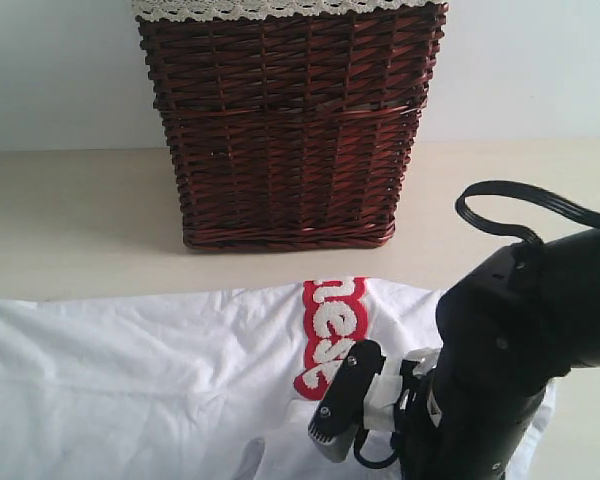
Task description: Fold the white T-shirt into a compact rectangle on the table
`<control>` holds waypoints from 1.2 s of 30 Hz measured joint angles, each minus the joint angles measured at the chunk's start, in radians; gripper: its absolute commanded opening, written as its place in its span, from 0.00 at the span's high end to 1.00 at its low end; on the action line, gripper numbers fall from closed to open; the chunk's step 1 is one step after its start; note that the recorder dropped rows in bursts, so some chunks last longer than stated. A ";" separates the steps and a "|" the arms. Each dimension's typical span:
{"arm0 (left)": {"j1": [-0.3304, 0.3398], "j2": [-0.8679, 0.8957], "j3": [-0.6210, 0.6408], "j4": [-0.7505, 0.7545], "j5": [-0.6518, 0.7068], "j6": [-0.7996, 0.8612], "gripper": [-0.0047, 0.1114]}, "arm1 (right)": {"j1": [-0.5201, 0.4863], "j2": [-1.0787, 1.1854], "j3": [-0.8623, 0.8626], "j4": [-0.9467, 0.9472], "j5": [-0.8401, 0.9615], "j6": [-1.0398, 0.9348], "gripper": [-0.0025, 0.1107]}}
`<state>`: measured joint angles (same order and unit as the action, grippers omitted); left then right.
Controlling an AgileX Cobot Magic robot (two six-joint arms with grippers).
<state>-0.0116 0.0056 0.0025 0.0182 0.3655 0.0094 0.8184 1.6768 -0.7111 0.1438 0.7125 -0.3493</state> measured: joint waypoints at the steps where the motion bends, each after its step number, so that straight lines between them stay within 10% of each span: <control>1: 0.000 0.000 0.000 0.000 0.000 0.000 0.96 | 0.000 0.000 0.000 0.046 0.000 -0.045 0.44; 12: 0.000 0.000 0.000 0.000 0.000 0.000 0.96 | 0.001 0.045 -0.002 -0.078 -0.054 0.130 0.47; 17: 0.000 0.000 0.000 0.000 0.000 0.000 0.96 | 0.003 0.079 -0.055 -0.162 0.029 0.300 0.96; 27: 0.000 0.000 0.000 0.000 0.000 0.000 0.96 | 0.001 0.020 -0.328 0.104 0.495 -0.361 0.98; 36: 0.000 0.000 0.000 0.000 0.000 0.000 0.96 | -0.069 0.045 -0.386 -0.315 0.424 -0.133 0.81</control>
<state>-0.0116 0.0056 0.0025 0.0182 0.3655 0.0094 0.7497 1.7213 -1.0971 -0.1716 1.1368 -0.4823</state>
